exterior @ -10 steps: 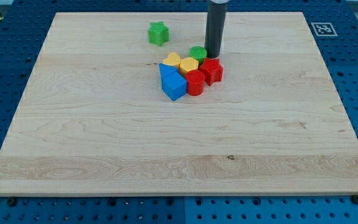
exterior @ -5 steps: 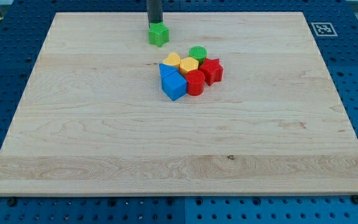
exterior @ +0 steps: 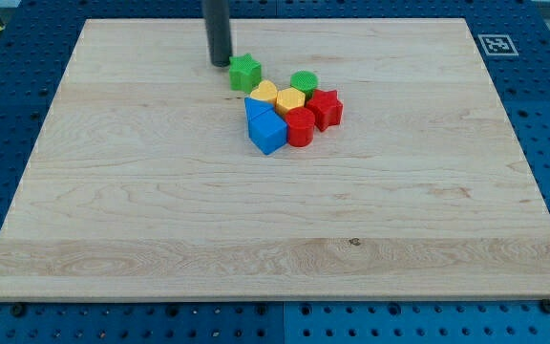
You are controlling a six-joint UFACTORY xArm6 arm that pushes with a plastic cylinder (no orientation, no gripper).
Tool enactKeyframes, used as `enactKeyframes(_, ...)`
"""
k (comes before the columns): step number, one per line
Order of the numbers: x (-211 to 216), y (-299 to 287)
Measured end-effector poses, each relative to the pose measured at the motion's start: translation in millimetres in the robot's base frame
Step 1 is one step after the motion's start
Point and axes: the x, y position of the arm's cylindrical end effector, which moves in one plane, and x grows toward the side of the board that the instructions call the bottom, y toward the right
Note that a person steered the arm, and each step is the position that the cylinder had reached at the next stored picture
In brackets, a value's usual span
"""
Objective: Move the green star closer to the yellow heart
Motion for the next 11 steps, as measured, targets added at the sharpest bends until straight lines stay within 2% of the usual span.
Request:
enactKeyframes(1, 5, -6)
enactKeyframes(4, 28, 34)
enactKeyframes(6, 27, -20)
enactKeyframes(8, 7, 13)
enactKeyframes(10, 17, 44)
enactKeyframes(11, 22, 79)
